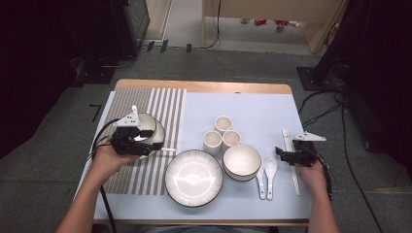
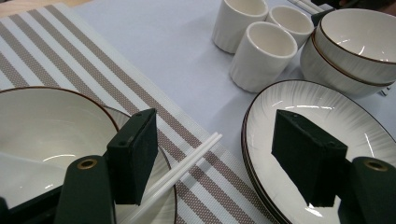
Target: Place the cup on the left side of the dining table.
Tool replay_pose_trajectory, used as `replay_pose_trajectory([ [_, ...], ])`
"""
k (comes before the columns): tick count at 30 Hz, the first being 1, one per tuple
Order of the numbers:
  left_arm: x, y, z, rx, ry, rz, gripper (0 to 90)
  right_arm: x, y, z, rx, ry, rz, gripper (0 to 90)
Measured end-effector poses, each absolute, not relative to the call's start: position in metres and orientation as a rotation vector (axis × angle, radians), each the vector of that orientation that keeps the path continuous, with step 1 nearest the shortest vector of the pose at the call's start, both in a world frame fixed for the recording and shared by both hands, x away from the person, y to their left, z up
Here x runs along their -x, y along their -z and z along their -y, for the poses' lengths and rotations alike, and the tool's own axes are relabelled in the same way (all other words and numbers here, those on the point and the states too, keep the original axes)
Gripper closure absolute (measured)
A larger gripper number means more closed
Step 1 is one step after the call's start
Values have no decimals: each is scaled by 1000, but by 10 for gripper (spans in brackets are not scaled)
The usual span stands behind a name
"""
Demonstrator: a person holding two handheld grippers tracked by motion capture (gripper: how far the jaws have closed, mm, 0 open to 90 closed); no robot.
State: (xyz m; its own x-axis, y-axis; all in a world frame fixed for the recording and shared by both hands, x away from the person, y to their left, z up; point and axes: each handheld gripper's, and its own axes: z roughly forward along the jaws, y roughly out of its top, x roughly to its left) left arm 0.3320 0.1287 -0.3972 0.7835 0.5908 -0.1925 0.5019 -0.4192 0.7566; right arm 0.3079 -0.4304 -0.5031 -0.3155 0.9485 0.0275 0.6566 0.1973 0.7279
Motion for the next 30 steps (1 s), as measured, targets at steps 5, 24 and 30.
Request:
replay_pose_trajectory([
  [5, -334, 398, -123, -2103, -120, -791, 315, -308, 503, 430, -1495, -909, -2048, 174],
  [24, -344, 398, -111, -2110, -56, -765, 264, -308, 503, 430, -1495, -909, -2048, 174],
  [30, -348, 400, -107, -2121, -24, -743, 264, -308, 503, 430, -1496, -909, -2048, 174],
])
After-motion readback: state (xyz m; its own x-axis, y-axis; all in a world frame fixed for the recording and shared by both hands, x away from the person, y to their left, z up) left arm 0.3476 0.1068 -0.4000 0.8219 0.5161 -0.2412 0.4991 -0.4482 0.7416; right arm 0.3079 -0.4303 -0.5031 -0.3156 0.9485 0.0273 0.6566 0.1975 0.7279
